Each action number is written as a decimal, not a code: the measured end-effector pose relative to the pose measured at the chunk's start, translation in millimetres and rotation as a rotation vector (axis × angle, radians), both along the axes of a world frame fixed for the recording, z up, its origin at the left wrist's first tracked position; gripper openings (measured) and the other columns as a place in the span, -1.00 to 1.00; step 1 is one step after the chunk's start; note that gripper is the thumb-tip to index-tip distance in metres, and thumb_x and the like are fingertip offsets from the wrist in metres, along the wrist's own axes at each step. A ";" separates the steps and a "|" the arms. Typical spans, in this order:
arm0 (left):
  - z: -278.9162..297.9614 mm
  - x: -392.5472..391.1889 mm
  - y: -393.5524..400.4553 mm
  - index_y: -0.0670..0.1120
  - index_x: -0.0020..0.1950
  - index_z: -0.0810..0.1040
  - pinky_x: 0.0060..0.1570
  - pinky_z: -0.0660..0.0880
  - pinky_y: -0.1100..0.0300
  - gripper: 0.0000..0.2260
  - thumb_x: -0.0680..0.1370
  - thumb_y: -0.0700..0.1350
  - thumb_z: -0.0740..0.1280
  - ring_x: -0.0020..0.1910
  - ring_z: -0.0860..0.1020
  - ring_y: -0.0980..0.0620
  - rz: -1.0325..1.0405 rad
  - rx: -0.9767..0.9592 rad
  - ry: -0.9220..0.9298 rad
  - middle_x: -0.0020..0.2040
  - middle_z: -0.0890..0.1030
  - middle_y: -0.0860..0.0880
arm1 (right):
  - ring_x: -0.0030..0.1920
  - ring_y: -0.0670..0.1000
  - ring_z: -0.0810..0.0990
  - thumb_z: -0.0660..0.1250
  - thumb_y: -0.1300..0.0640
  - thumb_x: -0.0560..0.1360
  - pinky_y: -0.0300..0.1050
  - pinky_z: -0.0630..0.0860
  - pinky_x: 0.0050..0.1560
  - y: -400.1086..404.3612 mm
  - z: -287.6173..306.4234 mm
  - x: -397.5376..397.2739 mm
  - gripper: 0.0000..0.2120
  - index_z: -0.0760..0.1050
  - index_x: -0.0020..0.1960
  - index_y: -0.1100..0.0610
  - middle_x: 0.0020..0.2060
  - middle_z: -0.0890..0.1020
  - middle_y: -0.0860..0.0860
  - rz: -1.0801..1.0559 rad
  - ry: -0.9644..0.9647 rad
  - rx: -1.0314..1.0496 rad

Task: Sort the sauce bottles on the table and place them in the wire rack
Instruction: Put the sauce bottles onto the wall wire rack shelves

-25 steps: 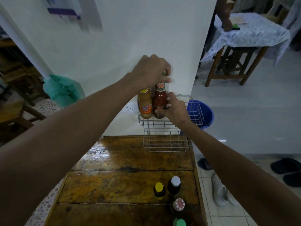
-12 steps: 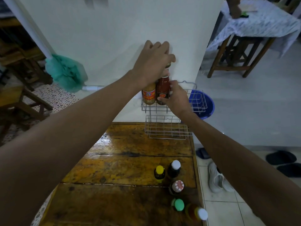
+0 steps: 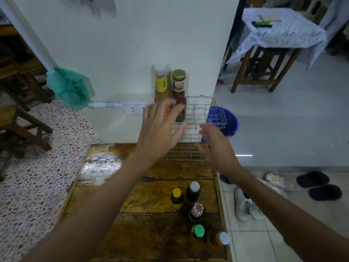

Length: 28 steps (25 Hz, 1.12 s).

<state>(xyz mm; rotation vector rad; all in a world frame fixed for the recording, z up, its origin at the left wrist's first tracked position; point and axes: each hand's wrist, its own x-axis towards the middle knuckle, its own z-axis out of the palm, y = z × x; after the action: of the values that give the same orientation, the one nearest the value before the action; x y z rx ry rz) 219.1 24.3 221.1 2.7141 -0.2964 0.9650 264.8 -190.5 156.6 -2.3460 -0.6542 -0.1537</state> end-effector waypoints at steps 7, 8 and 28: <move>-172.6 -142.9 -21.8 0.07 0.64 0.14 0.52 0.34 -0.17 -0.17 0.49 0.01 0.54 0.57 0.28 0.00 0.142 -0.613 0.753 0.58 0.30 0.01 | 0.27 -0.03 0.55 0.45 0.04 0.52 -0.19 0.56 0.18 -62.1 -96.5 -63.8 -0.41 0.28 0.48 -0.02 0.36 0.49 -0.01 0.230 0.308 -0.150; -185.3 -150.9 -23.9 0.09 0.65 0.12 0.54 0.31 -0.17 -0.16 0.50 0.04 0.54 0.59 0.24 -0.01 0.142 -0.625 0.818 0.61 0.27 0.02 | 0.27 -0.01 0.56 0.46 0.01 0.52 -0.23 0.55 0.18 -63.0 -106.0 -65.8 -0.40 0.28 0.48 0.00 0.38 0.48 0.01 0.264 0.336 -0.167; -175.2 -43.4 -4.2 0.15 0.31 0.55 0.12 0.46 0.37 -0.63 0.53 0.00 0.52 0.20 0.56 0.32 0.132 -0.925 0.564 0.19 0.63 0.24 | 0.18 -0.02 0.59 0.53 0.16 0.46 0.05 0.57 0.21 1.8 -119.7 -3.2 -0.58 0.51 0.27 0.04 0.19 0.63 -0.03 0.146 0.325 0.074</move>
<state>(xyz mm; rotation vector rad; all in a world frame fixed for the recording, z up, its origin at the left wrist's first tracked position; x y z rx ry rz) 175.6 20.2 45.9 2.0049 0.3591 0.2053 261.6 -188.7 36.9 -2.1766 -0.6414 0.2596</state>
